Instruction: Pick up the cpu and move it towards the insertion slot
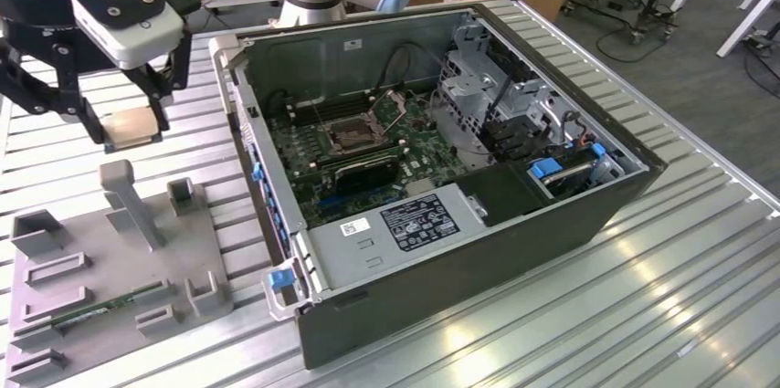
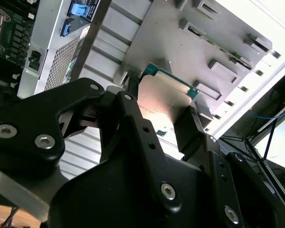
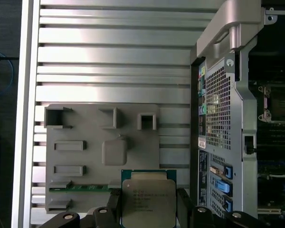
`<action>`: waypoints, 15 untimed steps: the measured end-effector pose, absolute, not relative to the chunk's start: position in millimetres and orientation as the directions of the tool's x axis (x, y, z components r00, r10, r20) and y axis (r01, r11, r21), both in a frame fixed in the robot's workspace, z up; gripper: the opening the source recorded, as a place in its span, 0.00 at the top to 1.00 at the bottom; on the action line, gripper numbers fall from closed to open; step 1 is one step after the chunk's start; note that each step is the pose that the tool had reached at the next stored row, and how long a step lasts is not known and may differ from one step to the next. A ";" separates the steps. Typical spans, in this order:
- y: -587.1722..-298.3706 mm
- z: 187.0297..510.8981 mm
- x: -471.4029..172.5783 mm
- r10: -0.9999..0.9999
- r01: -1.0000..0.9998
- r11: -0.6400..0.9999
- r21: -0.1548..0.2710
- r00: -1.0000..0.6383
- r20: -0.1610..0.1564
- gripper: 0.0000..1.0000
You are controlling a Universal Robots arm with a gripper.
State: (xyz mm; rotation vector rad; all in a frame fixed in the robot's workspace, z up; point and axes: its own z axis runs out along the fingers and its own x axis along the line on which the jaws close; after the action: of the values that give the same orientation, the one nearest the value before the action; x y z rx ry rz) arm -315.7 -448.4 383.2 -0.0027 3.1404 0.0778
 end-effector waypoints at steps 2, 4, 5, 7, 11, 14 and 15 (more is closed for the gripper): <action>-448.5 383.1 -312.4 -0.002 -0.002 0.999 0.050 -1.000 0.000 0.45; -448.5 383.2 -309.1 -0.002 -0.002 0.999 0.050 -1.000 0.000 0.45; -448.5 383.2 -307.6 -0.002 -0.002 0.999 0.050 -1.000 0.000 0.45; -448.5 383.2 -304.4 -0.002 -0.002 0.999 0.050 -1.000 0.000 0.45; -448.5 383.2 -297.7 -0.002 -0.002 0.999 0.050 -1.000 0.000 0.45; -448.5 383.2 -293.2 -0.002 -0.002 0.999 0.050 -1.000 0.000 0.45; -448.4 383.2 -291.8 -0.002 -0.002 0.999 0.050 -1.000 0.000 0.45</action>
State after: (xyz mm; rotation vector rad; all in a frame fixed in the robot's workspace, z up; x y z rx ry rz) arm -291.8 -448.4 383.2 -0.0026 3.1404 0.0779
